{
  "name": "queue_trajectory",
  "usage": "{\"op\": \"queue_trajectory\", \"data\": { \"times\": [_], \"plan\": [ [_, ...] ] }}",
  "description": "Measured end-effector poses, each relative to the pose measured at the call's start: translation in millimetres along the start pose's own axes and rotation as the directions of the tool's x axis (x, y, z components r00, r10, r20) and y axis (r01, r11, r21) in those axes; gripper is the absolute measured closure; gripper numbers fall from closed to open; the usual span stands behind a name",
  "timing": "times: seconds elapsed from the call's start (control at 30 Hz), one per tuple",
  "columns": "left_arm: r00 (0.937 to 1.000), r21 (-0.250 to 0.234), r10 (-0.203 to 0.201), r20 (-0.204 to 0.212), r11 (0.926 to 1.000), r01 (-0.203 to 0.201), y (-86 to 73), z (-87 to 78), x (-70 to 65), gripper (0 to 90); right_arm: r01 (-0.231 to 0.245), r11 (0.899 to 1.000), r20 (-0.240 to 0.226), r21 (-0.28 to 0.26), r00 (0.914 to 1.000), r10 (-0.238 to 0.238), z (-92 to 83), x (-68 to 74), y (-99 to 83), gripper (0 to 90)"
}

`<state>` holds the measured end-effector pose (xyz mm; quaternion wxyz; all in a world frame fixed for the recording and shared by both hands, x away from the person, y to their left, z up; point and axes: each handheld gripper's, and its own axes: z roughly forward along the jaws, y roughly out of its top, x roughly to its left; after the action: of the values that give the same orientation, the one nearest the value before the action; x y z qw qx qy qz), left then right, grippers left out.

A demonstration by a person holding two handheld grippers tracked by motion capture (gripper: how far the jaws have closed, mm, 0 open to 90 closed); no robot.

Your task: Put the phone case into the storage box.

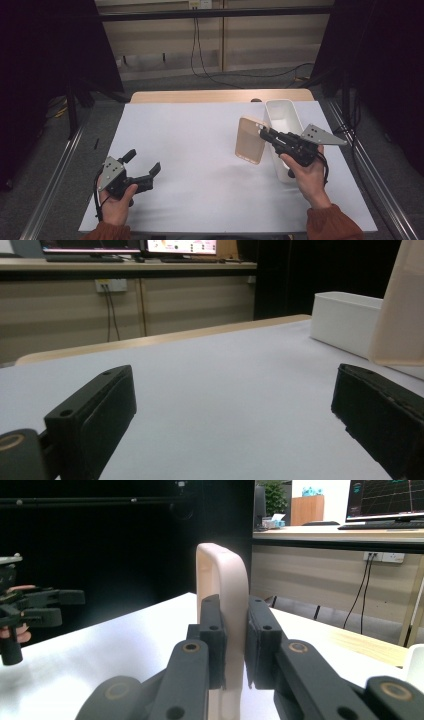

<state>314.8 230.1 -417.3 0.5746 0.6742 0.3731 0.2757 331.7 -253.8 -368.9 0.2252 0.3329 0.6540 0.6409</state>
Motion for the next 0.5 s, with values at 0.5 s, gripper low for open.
{"op": "queue_trajectory", "data": {
  "times": [0.5],
  "plan": [
    [1.0000,-0.005,-0.005,0.001,1.0000,0.005,-0.5,-5.4,0.1,4.2,0.037,0.999,0.029,-0.019,0.9989,-0.037,-6.0,-9.0,31.1,80.4]
  ]
}}
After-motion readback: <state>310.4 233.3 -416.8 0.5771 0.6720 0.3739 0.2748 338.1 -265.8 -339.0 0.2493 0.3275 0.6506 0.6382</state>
